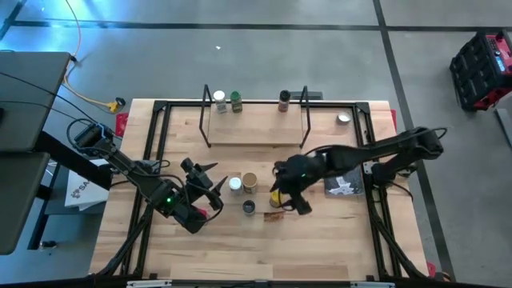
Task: Shelf spices
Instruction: Put the yellow seasoning bottle on the shelf
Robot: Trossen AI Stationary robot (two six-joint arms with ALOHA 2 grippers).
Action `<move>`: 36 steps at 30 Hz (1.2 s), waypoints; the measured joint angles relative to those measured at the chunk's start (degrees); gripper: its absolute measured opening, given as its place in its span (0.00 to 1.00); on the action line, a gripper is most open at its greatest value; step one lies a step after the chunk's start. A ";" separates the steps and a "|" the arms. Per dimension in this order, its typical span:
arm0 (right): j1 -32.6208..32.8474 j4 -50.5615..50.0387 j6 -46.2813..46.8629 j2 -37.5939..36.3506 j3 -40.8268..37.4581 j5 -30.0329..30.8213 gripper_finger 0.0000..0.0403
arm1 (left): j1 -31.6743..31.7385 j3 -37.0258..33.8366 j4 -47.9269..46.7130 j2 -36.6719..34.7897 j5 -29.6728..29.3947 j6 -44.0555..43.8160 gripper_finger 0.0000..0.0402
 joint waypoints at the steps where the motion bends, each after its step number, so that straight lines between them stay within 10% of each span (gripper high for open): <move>1: 0.36 -3.23 -0.93 1.70 1.67 0.66 0.66 | 0.04 0.00 0.00 0.00 0.00 -0.02 0.62; 22: 0.54 -27.04 -13.48 19.92 16.83 11.76 0.77 | 0.26 0.00 0.03 0.00 0.69 -1.07 0.62; 36: -1.13 -26.38 -11.86 20.02 16.89 9.75 0.51 | 0.26 0.00 0.02 0.01 0.76 -1.36 0.62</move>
